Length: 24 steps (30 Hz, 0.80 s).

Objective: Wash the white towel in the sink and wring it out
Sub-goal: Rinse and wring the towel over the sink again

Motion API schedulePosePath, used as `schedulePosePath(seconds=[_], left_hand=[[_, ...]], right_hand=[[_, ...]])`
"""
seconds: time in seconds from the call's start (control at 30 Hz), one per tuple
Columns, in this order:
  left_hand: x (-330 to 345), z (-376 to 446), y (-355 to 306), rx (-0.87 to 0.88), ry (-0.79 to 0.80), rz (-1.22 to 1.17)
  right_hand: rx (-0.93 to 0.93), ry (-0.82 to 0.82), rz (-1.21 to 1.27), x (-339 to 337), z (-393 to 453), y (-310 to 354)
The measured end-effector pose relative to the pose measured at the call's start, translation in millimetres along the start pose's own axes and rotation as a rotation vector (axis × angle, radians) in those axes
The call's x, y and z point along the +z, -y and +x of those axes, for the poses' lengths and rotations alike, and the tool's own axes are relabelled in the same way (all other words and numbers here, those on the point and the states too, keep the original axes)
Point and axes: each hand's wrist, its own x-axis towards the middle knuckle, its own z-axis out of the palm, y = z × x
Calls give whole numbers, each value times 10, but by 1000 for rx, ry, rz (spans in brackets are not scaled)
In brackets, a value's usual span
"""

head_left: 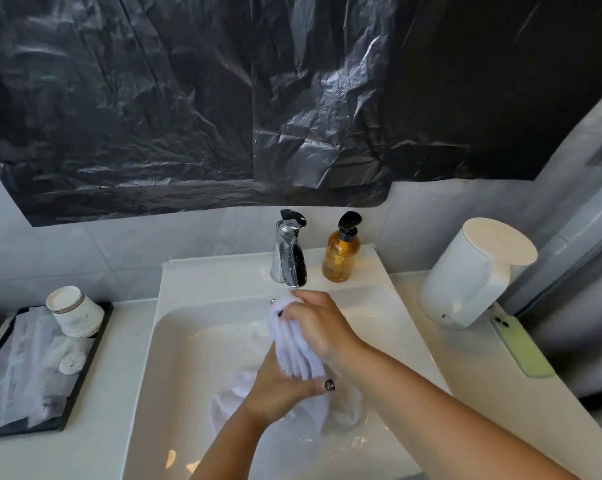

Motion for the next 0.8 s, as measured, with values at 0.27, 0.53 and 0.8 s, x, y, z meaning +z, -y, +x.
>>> schedulePosePath(seconds=[0.27,0.53,0.8], left_hand=[[220,209,-67,28,-214,194],[116,157,-224,0,-390,166],[-174,40,-1144,124,-328,425]], right_hand=[[-138,-91,10,-260,-259,1021],[-378,-251,95,-834,-502,1463],[94,-275,-491,-1387,-328,28]])
